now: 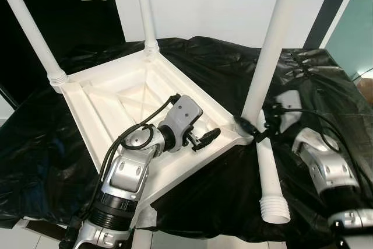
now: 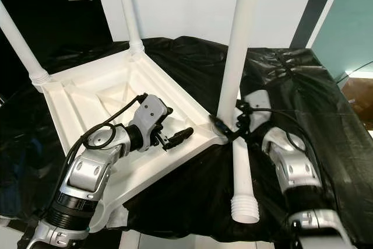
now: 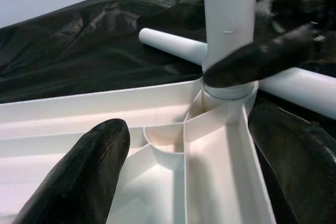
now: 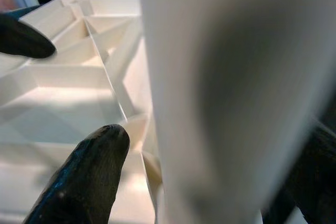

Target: Building children table

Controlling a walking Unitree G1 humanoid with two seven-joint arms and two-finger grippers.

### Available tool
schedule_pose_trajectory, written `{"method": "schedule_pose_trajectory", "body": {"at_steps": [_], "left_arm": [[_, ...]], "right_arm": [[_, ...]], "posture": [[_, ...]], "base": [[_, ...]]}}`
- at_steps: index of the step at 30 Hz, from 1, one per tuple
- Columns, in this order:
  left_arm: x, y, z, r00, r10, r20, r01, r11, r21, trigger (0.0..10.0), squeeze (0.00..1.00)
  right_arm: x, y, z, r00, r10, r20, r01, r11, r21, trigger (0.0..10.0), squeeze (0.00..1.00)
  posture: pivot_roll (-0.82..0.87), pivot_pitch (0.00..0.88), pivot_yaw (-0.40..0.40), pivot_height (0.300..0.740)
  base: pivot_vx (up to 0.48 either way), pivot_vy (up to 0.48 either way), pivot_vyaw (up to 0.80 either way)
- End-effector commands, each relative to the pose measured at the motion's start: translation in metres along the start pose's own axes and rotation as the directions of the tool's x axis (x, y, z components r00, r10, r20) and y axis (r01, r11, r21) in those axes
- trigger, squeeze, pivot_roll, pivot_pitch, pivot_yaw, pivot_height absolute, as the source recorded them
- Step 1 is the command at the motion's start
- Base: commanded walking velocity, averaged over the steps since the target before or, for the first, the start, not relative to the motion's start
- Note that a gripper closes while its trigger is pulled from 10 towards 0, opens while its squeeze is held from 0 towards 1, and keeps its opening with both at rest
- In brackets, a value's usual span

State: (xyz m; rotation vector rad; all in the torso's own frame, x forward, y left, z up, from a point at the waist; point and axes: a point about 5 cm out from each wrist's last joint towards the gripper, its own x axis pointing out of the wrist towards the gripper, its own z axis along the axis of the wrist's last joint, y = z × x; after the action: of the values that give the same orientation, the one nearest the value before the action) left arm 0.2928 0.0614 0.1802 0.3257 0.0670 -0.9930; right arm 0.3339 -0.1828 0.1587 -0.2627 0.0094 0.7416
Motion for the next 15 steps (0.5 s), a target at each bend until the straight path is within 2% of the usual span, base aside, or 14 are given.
{"method": "schedule_pose_trajectory", "body": {"at_steps": [1, 3, 4, 12, 15], "left_arm": [[0.002, 0.005, 0.001, 0.995, 0.101, -0.005, -0.1, 0.995, 0.02, 10.0, 0.0], [0.002, 0.005, 0.001, 0.995, 0.101, -0.005, -0.1, 0.995, 0.02, 10.0, 0.0], [0.003, 0.005, 0.002, 0.995, 0.1, -0.002, -0.1, 0.995, 0.027, 10.0, 0.0], [0.003, 0.005, 0.002, 0.994, 0.113, -0.002, -0.113, 0.993, 0.027, 10.0, 0.0], [0.003, 0.005, 0.0, 0.993, 0.122, -0.009, -0.122, 0.992, 0.027, 10.0, 0.0]], "right_arm": [[0.002, -0.001, -0.003, 0.999, 0.043, -0.034, -0.044, 0.999, -0.029, 10.0, 0.0], [0.002, -0.001, -0.003, 0.999, 0.043, -0.034, -0.044, 0.999, -0.029, 10.0, 0.0], [0.008, -0.008, -0.005, 0.995, 0.057, -0.076, -0.062, 0.996, -0.06, 0.0, 0.0], [0.008, -0.011, -0.013, 0.99, 0.06, -0.125, -0.066, 0.997, -0.046, 0.0, 0.0], [0.006, -0.013, -0.017, 0.99, 0.031, -0.138, -0.036, 0.999, -0.038, 0.0, 0.0]], "posture": [[-0.03, 0.0, 0.003, 0.74], [-0.03, 0.0, 0.003, 0.74], [-0.02, 0.0, -0.009, 0.74], [-0.01, 0.0, -0.015, 0.74], [-0.02, 0.0, -0.014, 0.74]], "base": [[0.0, 0.0, 0.0], [0.0, 0.0, 0.0], [0.0, 0.0, 0.0], [0.0, 0.0, 0.0], [0.0, 0.0, 0.0]]}}
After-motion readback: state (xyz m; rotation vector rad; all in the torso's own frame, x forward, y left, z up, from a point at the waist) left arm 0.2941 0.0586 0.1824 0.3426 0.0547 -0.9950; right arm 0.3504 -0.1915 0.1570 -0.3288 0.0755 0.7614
